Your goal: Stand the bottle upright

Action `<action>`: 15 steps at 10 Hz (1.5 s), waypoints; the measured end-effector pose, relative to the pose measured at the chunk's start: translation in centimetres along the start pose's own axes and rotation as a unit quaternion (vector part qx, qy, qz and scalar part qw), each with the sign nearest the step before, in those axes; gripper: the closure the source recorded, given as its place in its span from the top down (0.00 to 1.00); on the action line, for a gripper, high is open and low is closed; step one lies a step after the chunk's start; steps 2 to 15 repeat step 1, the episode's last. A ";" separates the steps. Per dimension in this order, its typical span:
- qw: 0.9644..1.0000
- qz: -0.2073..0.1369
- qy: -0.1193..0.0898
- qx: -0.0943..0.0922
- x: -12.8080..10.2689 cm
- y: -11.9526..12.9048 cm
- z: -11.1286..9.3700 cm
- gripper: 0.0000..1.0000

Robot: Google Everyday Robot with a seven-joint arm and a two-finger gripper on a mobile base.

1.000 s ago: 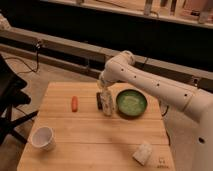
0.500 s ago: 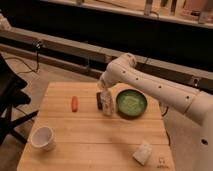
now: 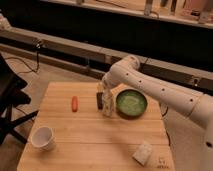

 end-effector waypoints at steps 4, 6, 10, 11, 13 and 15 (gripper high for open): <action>1.000 0.001 0.002 0.001 0.0 -0.2 -0.1 0.70; 1.000 0.001 0.002 0.001 0.0 -0.2 -0.1 0.70; 1.000 0.001 0.002 0.001 0.0 -0.2 -0.1 0.70; 1.000 0.001 0.002 0.001 0.0 -0.2 -0.1 0.70; 1.000 0.001 0.002 0.001 0.0 -0.2 -0.1 0.70; 1.000 0.001 0.002 0.001 0.0 -0.2 -0.1 0.70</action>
